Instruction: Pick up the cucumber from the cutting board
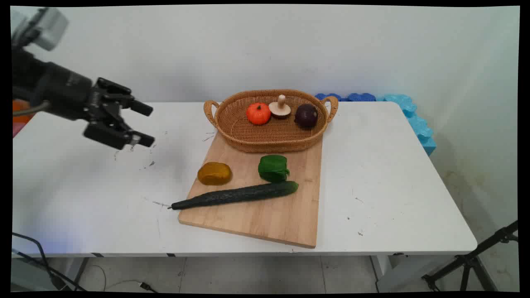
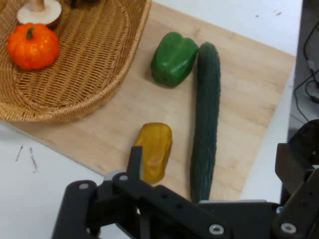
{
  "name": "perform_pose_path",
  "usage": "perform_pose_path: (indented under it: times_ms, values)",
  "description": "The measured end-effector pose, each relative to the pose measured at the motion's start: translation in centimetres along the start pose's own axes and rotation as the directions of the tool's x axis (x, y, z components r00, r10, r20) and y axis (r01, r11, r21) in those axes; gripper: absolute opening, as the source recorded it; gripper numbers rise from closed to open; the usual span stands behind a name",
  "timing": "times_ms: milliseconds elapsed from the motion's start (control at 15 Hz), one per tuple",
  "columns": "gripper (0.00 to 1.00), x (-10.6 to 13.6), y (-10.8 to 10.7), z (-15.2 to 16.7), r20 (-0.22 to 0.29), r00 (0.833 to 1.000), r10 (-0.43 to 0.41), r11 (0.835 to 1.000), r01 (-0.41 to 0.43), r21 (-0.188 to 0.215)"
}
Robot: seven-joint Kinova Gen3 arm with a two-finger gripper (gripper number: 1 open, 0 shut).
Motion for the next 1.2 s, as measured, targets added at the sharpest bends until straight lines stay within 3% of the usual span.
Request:
perform_pose_path:
  times_ms: [267,867,1200]
  values:
    - [1.00,1.9,-0.6,4.0,0.047,0.999,-0.026,0.999,0.025,0.023]
    - [1.00,4.3,0.6,16.4,0.197,0.979,-0.055,0.998,0.061,-0.023]
    - [1.00,4.6,1.1,22.0,0.253,0.966,-0.051,0.998,0.062,-0.033]
